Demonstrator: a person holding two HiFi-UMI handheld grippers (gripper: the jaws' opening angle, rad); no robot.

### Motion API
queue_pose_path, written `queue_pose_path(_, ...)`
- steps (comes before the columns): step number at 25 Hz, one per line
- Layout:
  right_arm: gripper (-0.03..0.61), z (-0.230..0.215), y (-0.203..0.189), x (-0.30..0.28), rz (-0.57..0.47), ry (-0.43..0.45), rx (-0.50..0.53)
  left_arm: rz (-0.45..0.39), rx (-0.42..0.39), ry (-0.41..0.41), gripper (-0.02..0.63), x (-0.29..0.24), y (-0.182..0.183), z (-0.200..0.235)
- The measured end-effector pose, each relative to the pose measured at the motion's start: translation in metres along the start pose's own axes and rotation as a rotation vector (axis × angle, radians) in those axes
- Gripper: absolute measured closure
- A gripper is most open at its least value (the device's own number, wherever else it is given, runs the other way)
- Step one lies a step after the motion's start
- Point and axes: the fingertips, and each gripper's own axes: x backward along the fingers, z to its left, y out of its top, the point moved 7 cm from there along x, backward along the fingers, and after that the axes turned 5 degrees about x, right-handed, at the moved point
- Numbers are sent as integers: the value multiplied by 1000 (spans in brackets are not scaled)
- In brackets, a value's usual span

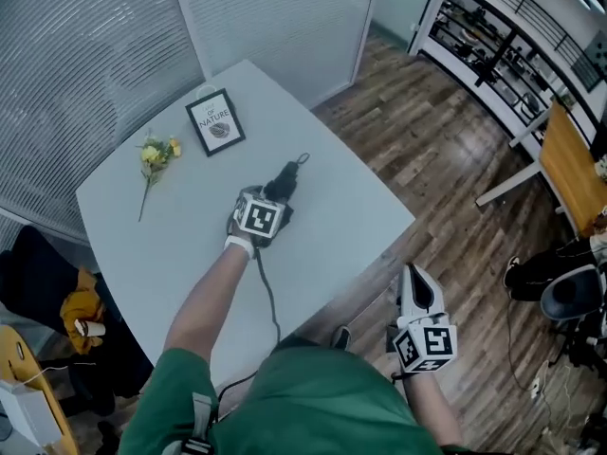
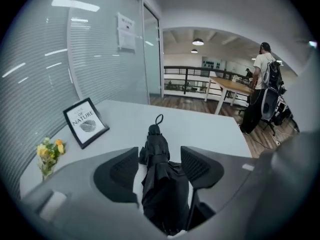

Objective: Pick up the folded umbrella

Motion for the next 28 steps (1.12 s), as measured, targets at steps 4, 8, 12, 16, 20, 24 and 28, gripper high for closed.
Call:
queue_pose_path(4,575,-2,-7,12,33,-87,1,155,-26,-26,299,-55,-15,-1)
queue_pose_path(8,575,-5,-16,30,70,-164,7,247,37,-25,299,-92,-32,5)
queue_pose_path(12,575,-13,-23,51,106,-216,2,303,79,-75,298,-102,-35,2)
queue_pose_path(16,575,-14,-29,60,110,-232,-14,324,71,-78,318,-105,-39,0)
queue_pose_path(20,575,-11,-26,59,93,-207,-11,272,56,-50,350,-101,-37,0)
queue_pose_path(24,575,-13,-22,55,71,-180,0,149,103,-53,356,-73,-32,2)
queue_pose_path(28,575,-17,-17,48,47,-139,-9,-27,253,-148,357,-30,-26,-7)
